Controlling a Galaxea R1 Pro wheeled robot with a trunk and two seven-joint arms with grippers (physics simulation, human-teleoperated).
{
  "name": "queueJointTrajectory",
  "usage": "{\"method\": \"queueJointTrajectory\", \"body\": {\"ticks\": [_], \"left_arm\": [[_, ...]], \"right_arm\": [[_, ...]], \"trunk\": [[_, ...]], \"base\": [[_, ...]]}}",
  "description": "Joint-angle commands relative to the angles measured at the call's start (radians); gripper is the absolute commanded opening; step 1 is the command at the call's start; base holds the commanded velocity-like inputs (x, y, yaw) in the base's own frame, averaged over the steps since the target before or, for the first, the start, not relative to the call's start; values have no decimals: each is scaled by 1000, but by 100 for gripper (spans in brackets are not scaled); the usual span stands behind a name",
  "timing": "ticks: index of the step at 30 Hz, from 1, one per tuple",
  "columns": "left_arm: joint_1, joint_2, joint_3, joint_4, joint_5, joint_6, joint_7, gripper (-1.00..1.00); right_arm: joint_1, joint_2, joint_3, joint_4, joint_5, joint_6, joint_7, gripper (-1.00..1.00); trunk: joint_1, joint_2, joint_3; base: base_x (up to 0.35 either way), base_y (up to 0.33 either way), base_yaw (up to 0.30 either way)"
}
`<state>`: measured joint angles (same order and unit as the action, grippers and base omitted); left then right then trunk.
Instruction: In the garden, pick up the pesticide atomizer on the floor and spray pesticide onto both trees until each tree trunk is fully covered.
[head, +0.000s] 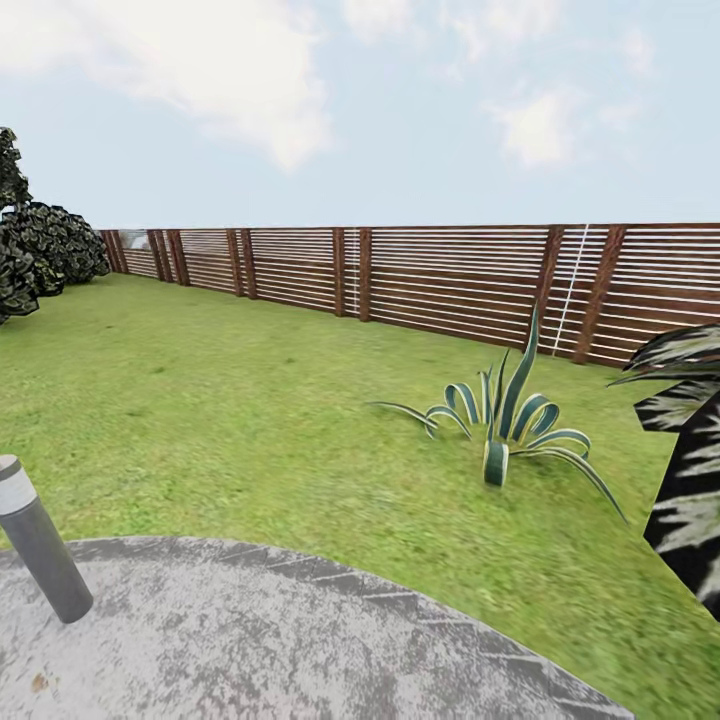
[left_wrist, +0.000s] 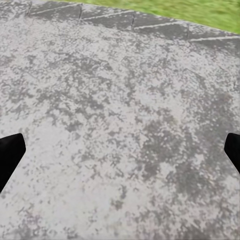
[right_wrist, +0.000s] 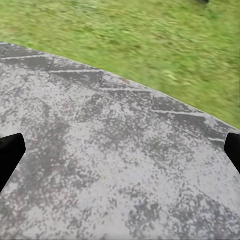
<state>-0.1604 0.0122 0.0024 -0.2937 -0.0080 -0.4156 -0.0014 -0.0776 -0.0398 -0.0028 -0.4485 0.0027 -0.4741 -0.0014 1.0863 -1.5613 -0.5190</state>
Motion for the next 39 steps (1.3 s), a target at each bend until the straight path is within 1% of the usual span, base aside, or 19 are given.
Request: {"method": "queueJointTrajectory", "body": {"ticks": [1,24,39], "left_arm": [[-1,0,0,1,-1,-3,0,100],[-1,0,2,2,0,-3,4,100],[-1,0,2,2,0,-3,4,100]], "right_arm": [[-1,0,0,1,0,-3,0,100],[-1,0,3,2,2,-3,-2,100],[-1,0,4,3,2,-3,-2,100]], "trunk": [[4,-8,-4],[92,-169,-76],[150,-274,-123]], "base": [[0,0,0],[0,0,4],[0,0,156]]}}
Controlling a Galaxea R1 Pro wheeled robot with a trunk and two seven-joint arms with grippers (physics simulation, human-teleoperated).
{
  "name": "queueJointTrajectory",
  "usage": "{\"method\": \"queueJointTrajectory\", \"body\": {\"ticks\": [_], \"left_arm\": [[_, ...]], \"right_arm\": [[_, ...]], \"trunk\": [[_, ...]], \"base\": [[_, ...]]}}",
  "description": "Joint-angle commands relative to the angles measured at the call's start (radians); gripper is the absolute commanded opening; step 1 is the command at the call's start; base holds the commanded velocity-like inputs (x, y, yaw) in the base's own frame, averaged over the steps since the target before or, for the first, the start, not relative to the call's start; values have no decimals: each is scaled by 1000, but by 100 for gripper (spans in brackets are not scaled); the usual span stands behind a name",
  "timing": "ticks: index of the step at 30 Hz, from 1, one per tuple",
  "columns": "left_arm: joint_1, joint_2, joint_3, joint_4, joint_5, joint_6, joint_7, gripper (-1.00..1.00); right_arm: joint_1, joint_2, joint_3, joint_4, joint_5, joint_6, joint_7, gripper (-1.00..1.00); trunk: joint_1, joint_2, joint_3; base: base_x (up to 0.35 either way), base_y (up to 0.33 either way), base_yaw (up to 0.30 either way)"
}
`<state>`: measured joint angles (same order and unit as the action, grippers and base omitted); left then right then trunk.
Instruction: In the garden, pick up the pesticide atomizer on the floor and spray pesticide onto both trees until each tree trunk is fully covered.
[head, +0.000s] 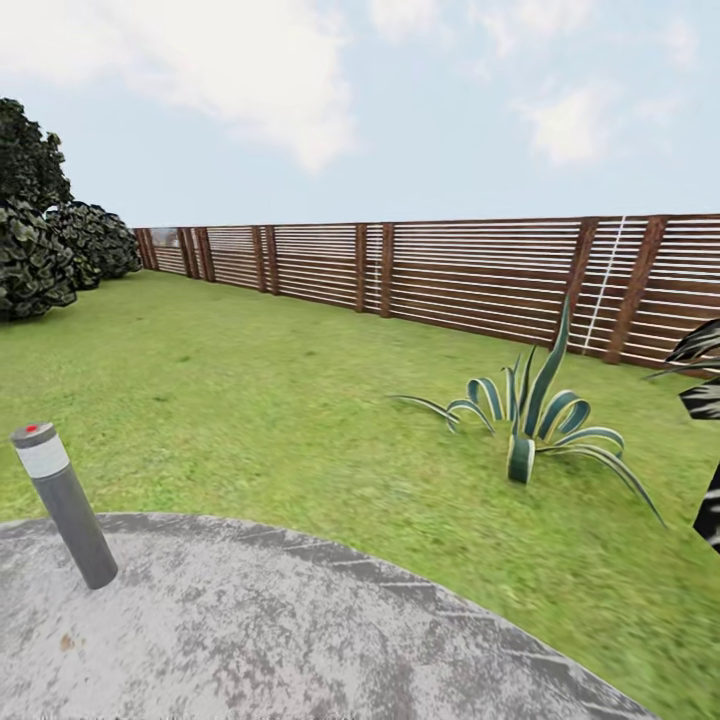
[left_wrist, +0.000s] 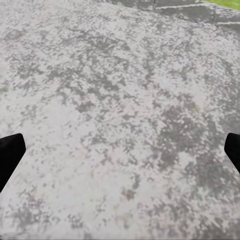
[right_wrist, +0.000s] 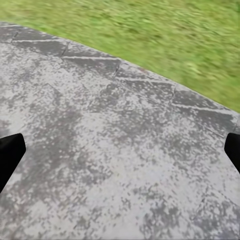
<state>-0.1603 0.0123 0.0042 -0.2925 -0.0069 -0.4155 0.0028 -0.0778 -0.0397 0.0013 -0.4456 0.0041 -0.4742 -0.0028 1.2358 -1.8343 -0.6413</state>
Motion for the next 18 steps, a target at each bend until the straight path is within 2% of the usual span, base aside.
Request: {"method": "queueJointTrajectory", "body": {"ticks": [1,18], "left_arm": [[-1,0,0,1,-1,-3,0,100],[-1,0,1,1,-1,-3,0,100]], "right_arm": [[0,0,0,1,0,-3,0,100],[0,-1,0,-1,0,-4,1,100]], "trunk": [[4,-8,-4],[69,-127,-57]], "base": [[0,0,127],[0,0,10]]}}
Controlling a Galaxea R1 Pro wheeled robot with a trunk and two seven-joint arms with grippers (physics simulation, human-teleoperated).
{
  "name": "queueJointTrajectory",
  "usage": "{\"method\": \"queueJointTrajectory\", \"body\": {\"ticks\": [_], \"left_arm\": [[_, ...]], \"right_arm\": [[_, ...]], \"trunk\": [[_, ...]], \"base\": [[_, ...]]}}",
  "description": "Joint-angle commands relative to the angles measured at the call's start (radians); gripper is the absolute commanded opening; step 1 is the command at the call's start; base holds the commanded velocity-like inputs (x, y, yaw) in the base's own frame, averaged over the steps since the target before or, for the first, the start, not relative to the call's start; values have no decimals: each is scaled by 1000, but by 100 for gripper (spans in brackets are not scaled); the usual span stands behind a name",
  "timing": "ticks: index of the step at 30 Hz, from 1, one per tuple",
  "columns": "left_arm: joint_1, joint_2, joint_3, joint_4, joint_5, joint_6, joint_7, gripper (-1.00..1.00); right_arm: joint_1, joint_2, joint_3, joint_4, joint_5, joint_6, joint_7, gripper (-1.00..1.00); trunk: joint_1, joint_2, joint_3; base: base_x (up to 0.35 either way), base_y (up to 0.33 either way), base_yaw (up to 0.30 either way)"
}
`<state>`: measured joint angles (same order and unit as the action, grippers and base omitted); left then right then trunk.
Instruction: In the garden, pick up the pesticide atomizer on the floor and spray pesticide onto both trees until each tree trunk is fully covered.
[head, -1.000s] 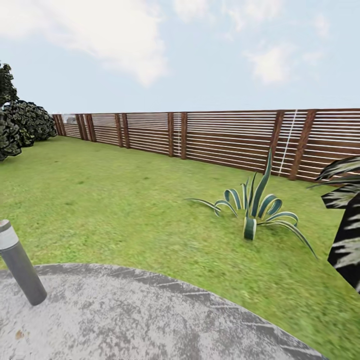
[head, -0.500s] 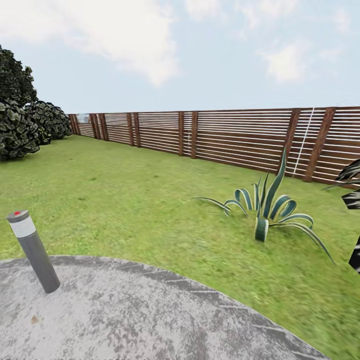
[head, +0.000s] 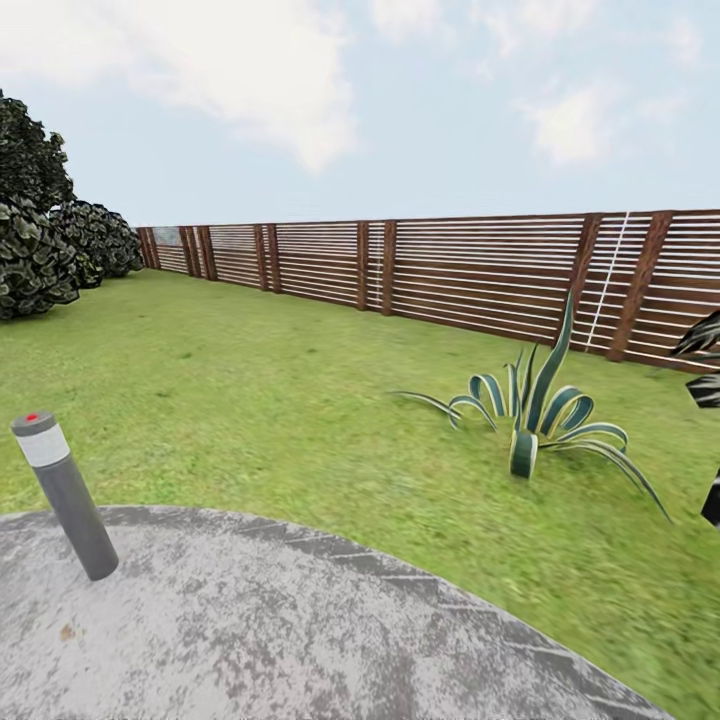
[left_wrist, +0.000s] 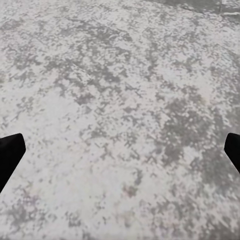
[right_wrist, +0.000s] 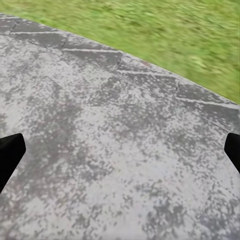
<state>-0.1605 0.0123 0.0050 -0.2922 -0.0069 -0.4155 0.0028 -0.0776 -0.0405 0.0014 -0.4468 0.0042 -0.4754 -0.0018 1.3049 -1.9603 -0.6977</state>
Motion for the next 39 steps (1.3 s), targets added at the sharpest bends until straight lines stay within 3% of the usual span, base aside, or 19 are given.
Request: {"method": "queueJointTrajectory", "body": {"ticks": [1,5,11,18,39], "left_arm": [[-1,0,1,0,-1,-3,0,100],[-1,0,2,0,0,-3,1,100],[-1,0,1,0,1,-3,5,100],[-1,-1,1,0,1,-3,8,100],[-1,0,1,1,-1,-3,9,100]], "right_arm": [[-1,0,-1,1,0,-3,-1,100],[-1,-4,-5,0,-1,-3,-2,100],[-1,-34,-8,-6,-4,-4,-4,100],[-1,-51,-9,-9,-5,-5,-4,100],[-1,-55,1,-3,0,-3,7,100]], "trunk": [[4,-8,-4],[19,-36,-17],[42,-78,-36],[69,-127,-57],[149,-274,-123]], "base": [[0,0,0],[0,0,0],[0,0,0],[0,0,0],[0,0,0]]}}
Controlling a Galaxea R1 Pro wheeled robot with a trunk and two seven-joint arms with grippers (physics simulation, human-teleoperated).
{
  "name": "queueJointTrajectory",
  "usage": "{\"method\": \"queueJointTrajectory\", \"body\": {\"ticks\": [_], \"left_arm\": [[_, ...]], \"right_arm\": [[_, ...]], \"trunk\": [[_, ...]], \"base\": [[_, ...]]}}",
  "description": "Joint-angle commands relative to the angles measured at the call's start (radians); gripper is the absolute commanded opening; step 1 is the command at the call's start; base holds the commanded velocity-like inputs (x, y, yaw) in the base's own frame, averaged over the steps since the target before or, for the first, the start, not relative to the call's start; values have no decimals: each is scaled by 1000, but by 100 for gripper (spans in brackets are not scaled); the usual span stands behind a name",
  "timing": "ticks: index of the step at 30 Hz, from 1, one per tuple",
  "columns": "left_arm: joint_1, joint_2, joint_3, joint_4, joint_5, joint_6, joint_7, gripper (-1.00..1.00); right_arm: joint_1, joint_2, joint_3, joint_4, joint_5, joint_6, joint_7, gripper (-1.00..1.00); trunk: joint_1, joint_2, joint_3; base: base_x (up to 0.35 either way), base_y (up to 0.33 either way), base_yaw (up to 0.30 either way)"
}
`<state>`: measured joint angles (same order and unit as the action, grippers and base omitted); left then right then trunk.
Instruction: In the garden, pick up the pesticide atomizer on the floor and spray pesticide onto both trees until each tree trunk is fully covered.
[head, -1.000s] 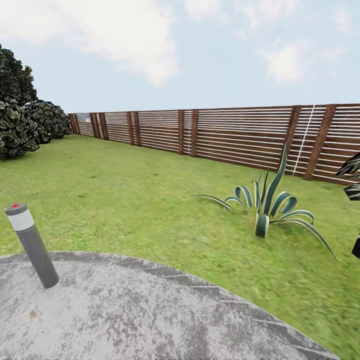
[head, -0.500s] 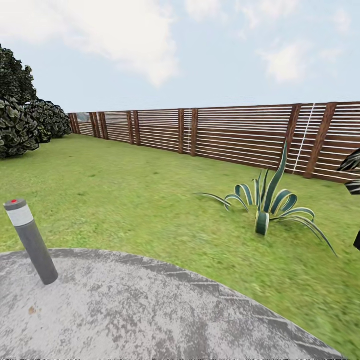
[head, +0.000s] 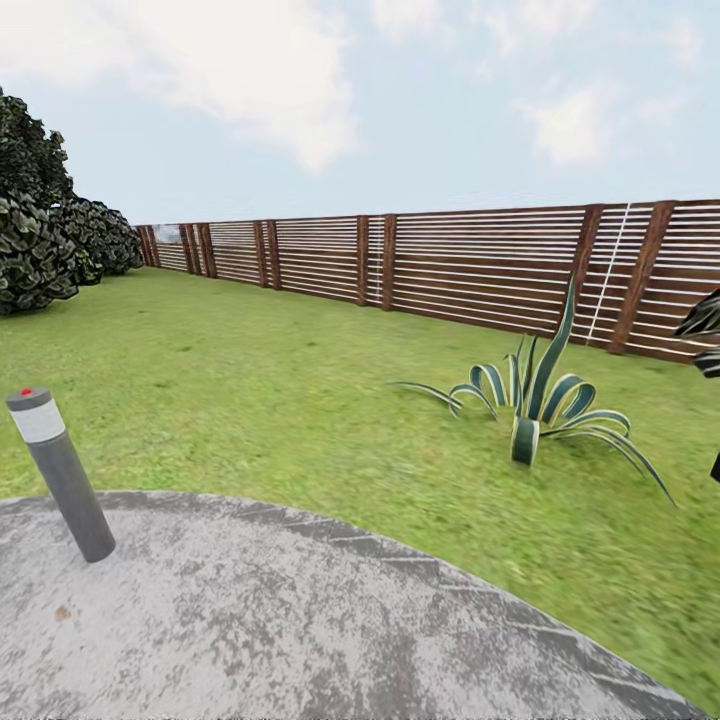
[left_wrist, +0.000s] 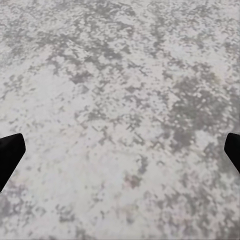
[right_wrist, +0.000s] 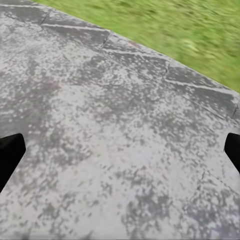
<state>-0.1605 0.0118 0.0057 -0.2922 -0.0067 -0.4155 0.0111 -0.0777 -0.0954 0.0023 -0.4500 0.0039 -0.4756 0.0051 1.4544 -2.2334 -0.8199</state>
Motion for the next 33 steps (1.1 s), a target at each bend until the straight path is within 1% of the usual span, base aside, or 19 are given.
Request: {"method": "queueJointTrajectory", "body": {"ticks": [1,10,18,33], "left_arm": [[-1,0,0,1,-1,-3,1,100],[-1,0,2,0,0,-3,1,100],[-1,0,2,-1,2,-4,1,100],[-1,-3,4,-1,1,-3,0,100]], "right_arm": [[-1,0,0,1,0,-3,1,100],[-1,0,-5,-13,-5,-3,-8,100],[-1,2,-7,-12,-5,-2,-10,100],[-1,5,-5,-7,-2,-1,-10,100]], "trunk": [[4,-8,-4],[38,-71,-33],[38,-71,-43],[38,-71,-63]], "base": [[0,0,0],[0,0,0],[0,0,6],[0,0,160]]}}
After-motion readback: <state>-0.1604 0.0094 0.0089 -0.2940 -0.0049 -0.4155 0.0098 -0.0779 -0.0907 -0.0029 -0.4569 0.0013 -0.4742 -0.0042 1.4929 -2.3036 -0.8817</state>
